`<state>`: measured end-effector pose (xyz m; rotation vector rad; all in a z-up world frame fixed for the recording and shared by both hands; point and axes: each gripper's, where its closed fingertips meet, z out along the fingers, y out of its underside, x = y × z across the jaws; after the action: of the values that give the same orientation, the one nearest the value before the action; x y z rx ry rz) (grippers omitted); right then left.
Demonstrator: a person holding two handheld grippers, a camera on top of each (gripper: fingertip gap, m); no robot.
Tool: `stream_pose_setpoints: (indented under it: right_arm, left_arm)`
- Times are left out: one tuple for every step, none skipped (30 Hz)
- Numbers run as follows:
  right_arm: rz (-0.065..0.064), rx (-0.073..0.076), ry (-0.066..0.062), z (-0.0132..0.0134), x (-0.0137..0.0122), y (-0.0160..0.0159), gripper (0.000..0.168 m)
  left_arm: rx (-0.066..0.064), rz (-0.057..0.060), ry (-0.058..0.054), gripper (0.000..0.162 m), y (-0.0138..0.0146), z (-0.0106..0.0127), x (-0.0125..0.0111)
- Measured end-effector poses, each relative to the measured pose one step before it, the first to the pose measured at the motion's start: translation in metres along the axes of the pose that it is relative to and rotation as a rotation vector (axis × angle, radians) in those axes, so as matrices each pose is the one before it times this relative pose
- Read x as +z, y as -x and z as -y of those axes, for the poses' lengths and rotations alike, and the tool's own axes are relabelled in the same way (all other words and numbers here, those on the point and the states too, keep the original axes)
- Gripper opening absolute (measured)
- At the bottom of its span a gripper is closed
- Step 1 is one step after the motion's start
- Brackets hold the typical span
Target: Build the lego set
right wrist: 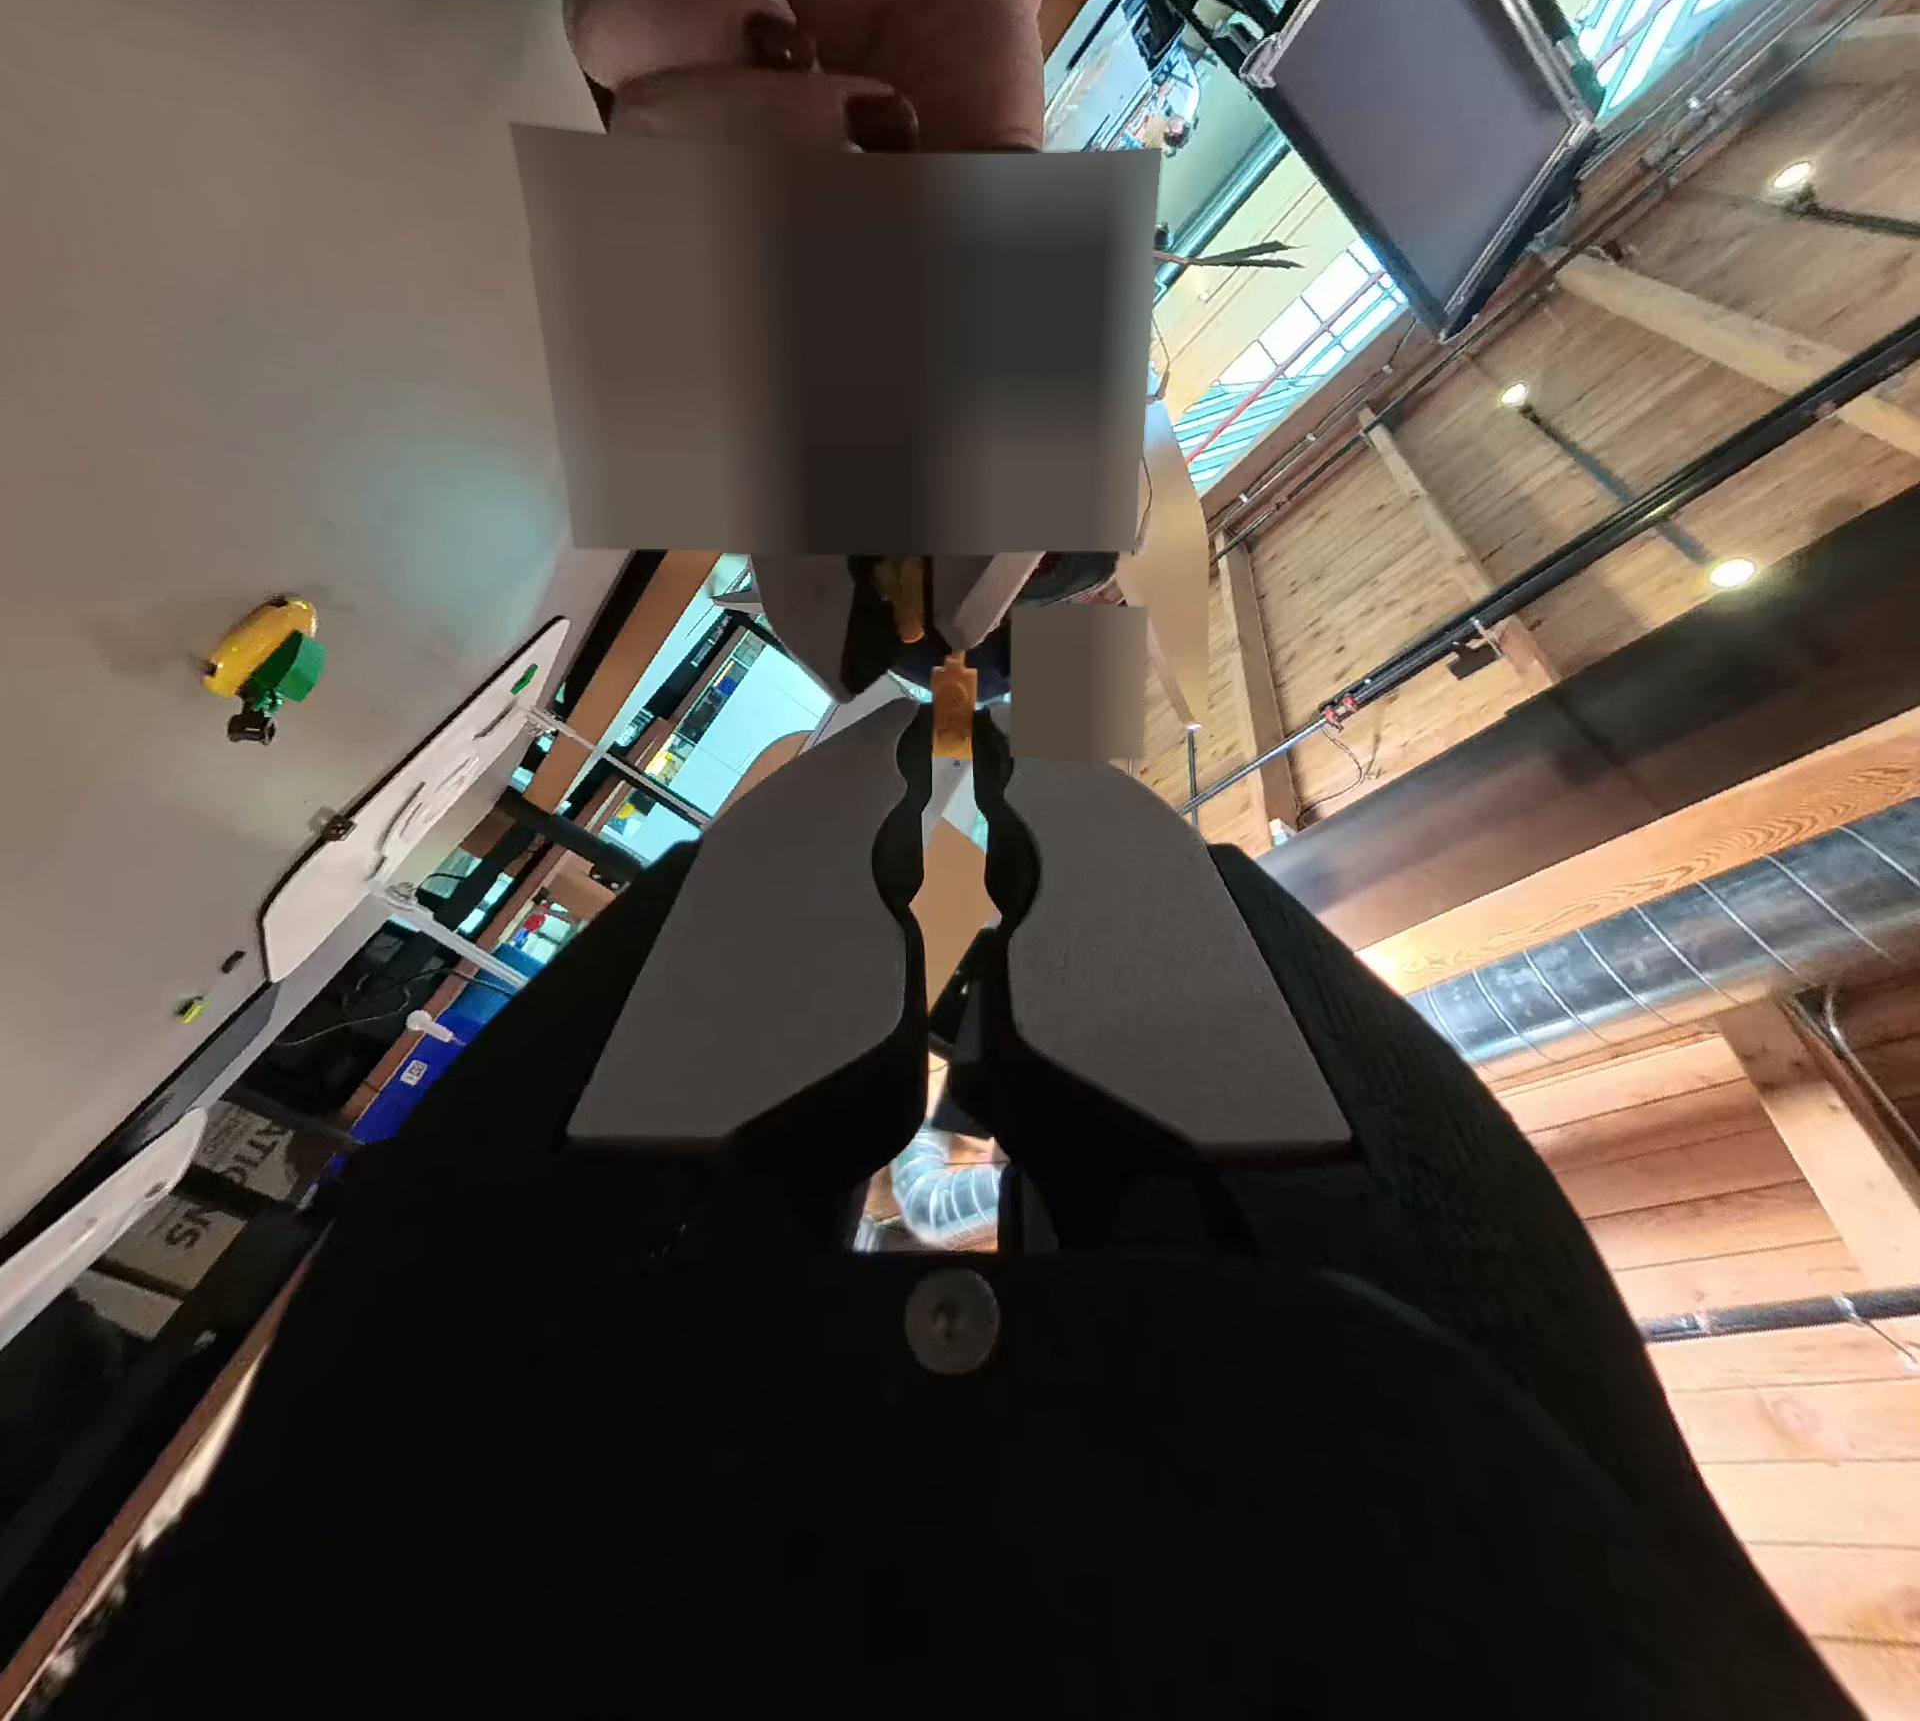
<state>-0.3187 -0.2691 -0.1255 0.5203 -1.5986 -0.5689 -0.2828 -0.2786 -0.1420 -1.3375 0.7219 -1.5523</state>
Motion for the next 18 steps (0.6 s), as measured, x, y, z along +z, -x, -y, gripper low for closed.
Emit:
stream_pose_setpoints:
  right_arm:
    - [0.0040,-0.0057,-0.0052,0.00043,0.00020,0.00046,0.005]
    - [-0.0012,-0.0058,-0.0080,0.00074,-0.00011,-0.00024,0.005]
    - [0.0035,-0.0070,-0.0027,0.00002,0.00042,0.00034,0.005]
    - [0.0038,-0.0106,-0.0017,0.00015,0.00051,0.00054,0.005]
    - [0.0035,-0.0109,-0.0034,0.00046,0.00043,0.00045,0.005]
    - [0.0035,-0.0063,-0.0042,0.00068,0.00052,0.00013,0.005]
    - [0.0044,-0.0047,0.0000,0.00006,0.00059,0.00011,0.005]
    - [0.0018,-0.0070,0.0003,-0.00012,0.00037,-0.00039,0.005]
    - [0.0016,-0.0096,-0.0004,-0.00018,0.00024,-0.00030,0.005]
    - [0.0022,-0.0159,-0.0001,-0.00014,0.00009,-0.00015,0.005]
    - [0.0034,-0.0206,0.0012,-0.00038,-0.00004,0.00017,0.005]
    - [0.0046,-0.0168,0.0024,-0.00058,-0.00010,0.00081,0.005]
    - [-0.0004,-0.0099,0.0000,-0.00017,-0.00026,0.00035,0.005]
    - [0.0010,-0.0100,-0.0012,0.00021,-0.00015,0.00073,0.004]
    - [0.0042,-0.0106,-0.0002,0.00010,-0.00009,0.00123,0.005]
    - [0.0009,-0.0075,-0.0054,0.00036,-0.00019,0.00068,0.004]
    - [0.0024,-0.0043,-0.0049,0.00019,-0.00012,0.00045,0.004]
    - [0.0036,-0.0051,-0.0048,0.00028,0.00022,0.00007,0.005]
  left_arm:
    - [-0.0007,-0.0014,-0.0059,0.013,-0.00008,0.00077,-0.00061]
    - [-0.0018,-0.0003,0.0010,0.013,0.00015,-0.00028,-0.00021]
    - [-0.0029,-0.0012,0.0014,0.013,0.00007,-0.00025,0.00010]
    - [-0.0012,0.0024,0.0021,0.013,0.00054,-0.00033,0.00015]
    - [-0.0026,-0.0007,0.0048,0.013,0.00016,-0.00077,0.00015]
    - [-0.0009,-0.0007,0.0038,0.013,0.00014,-0.00060,0.00023]
    - [0.0029,0.0011,0.0014,0.013,0.00008,-0.00011,0.00002]
    - [0.0065,0.0027,-0.0037,0.013,-0.00006,0.00067,-0.00033]
    - [0.0057,0.0034,-0.0043,0.013,0.00015,0.00065,-0.00042]
    - [0.0019,0.0029,-0.0042,0.013,0.00048,0.00061,-0.00041]
    - [0.0017,0.0082,-0.0071,0.013,0.00126,0.00111,-0.00048]
    - [0.0004,0.0080,-0.0087,0.013,0.00130,0.00136,-0.00067]
    - [-0.0038,0.0005,-0.0017,0.013,0.00036,0.00017,-0.00039]
    - [-0.0036,0.0038,0.0044,0.013,0.00098,-0.00071,0.00021]
    - [-0.0020,0.0068,0.0060,0.013,0.00115,-0.00084,0.00051]
    - [-0.0027,-0.0008,0.0076,0.013,0.00019,-0.00103,0.00051]
    - [-0.0016,0.0004,0.0043,0.013,0.00030,-0.00068,0.00041]
    - [-0.0002,-0.0005,0.0041,0.013,-0.00002,-0.00062,0.00021]
